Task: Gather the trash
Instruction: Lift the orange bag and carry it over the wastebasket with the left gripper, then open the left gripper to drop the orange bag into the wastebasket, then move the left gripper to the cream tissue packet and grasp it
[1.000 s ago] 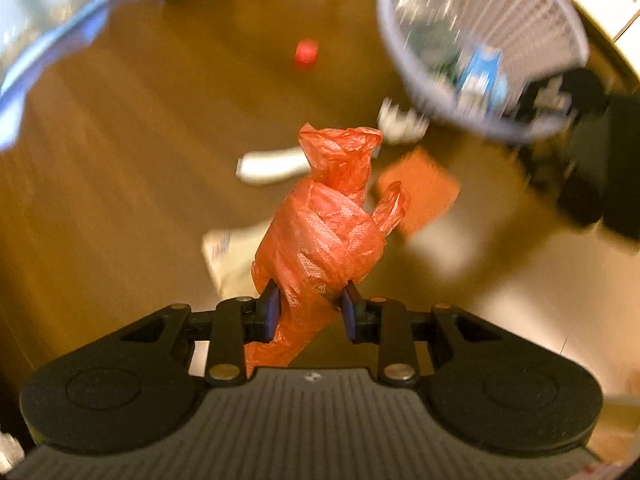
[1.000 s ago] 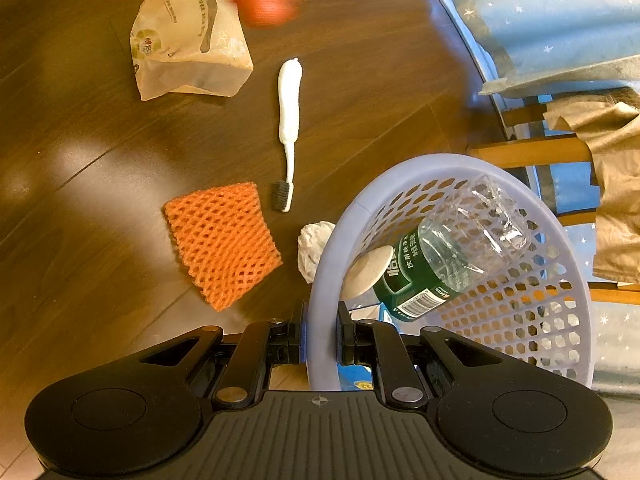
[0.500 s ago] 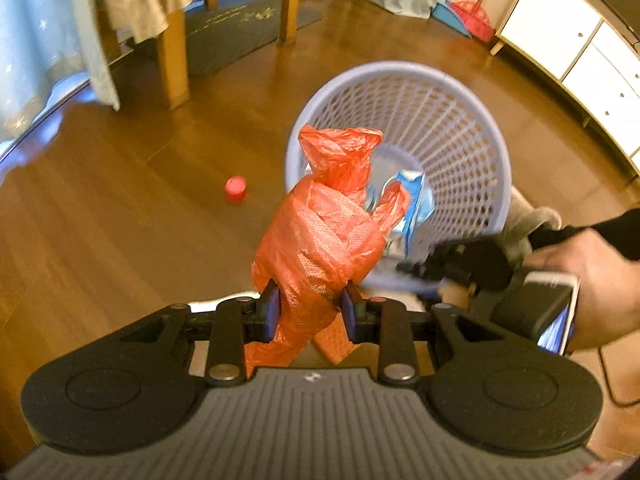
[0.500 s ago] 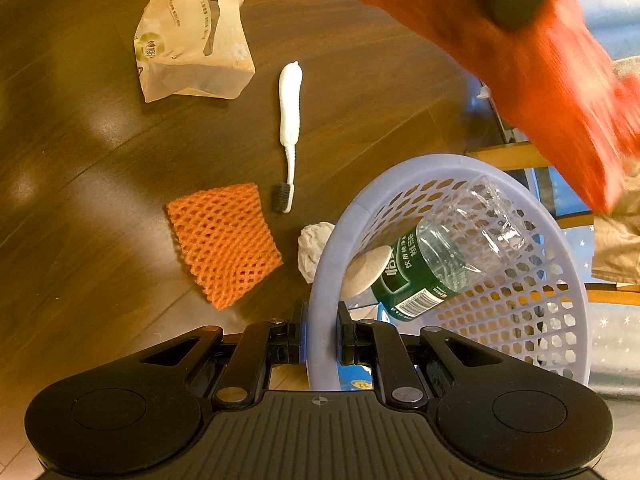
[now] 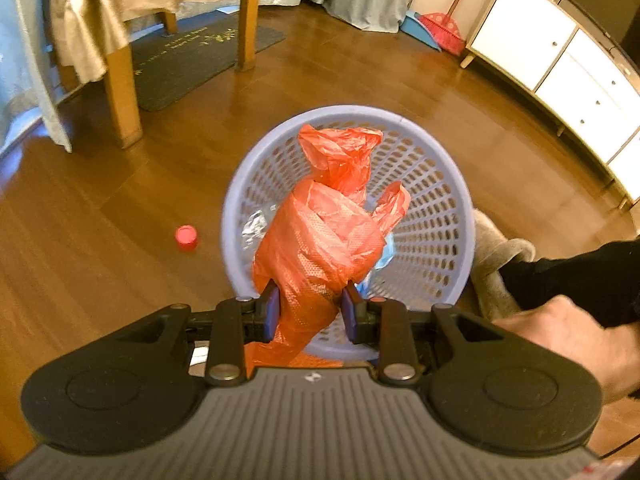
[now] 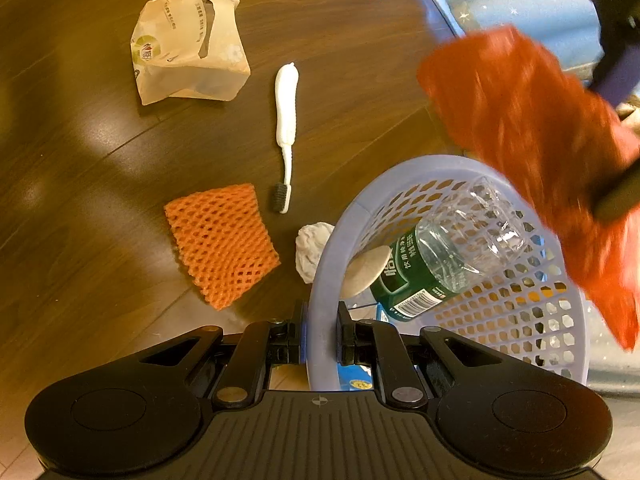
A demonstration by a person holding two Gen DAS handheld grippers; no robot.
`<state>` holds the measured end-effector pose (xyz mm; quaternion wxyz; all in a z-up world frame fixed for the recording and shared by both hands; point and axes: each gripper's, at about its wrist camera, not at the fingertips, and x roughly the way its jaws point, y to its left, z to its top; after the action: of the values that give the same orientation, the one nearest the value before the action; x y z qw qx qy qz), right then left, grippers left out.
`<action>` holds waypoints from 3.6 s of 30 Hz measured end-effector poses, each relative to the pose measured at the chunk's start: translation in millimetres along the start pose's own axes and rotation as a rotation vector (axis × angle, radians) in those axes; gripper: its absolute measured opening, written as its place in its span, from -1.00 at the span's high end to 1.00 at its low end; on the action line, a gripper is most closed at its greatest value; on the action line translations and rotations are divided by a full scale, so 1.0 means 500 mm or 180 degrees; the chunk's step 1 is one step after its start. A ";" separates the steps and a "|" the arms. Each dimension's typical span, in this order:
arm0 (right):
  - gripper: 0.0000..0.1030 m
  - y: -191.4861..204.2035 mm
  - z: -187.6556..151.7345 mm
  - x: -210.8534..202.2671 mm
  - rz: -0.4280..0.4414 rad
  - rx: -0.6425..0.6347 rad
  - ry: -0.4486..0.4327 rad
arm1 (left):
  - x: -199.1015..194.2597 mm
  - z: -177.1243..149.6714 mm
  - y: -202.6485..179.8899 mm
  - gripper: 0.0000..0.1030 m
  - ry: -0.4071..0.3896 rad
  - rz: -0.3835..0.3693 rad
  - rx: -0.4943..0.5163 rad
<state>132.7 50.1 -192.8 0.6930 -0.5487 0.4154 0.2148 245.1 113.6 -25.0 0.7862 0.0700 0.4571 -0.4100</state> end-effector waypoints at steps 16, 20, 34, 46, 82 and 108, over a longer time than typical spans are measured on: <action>0.82 0.000 -0.003 -0.002 0.0016 0.0023 -0.0006 | 0.034 0.029 -0.028 0.46 -0.0093 -0.0160 -0.0045; 0.82 -0.003 -0.003 -0.002 0.0017 0.0042 -0.0007 | 0.035 0.042 -0.029 -0.36 -0.0300 -0.0278 -0.0175; 0.82 -0.014 0.000 0.000 0.0002 0.0102 -0.0013 | -0.010 0.012 0.053 -0.40 -0.0457 0.0068 -0.0370; 0.82 -0.013 0.000 0.000 0.0007 0.0112 -0.0017 | -0.051 -0.061 0.142 -0.40 -0.0379 0.0447 -0.0511; 0.82 -0.007 0.011 -0.002 0.0037 0.0043 -0.0006 | 0.105 -0.404 0.243 -0.31 0.0861 0.0930 0.0910; 0.82 -0.012 0.010 0.000 0.0041 0.0069 -0.0004 | 0.172 -0.406 0.226 0.63 0.1074 0.0988 0.1432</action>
<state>139.0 53.2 -189.1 0.6978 -0.5383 0.4208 0.2151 211.9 235.9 -238.1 0.7172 0.3780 0.4629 -0.3585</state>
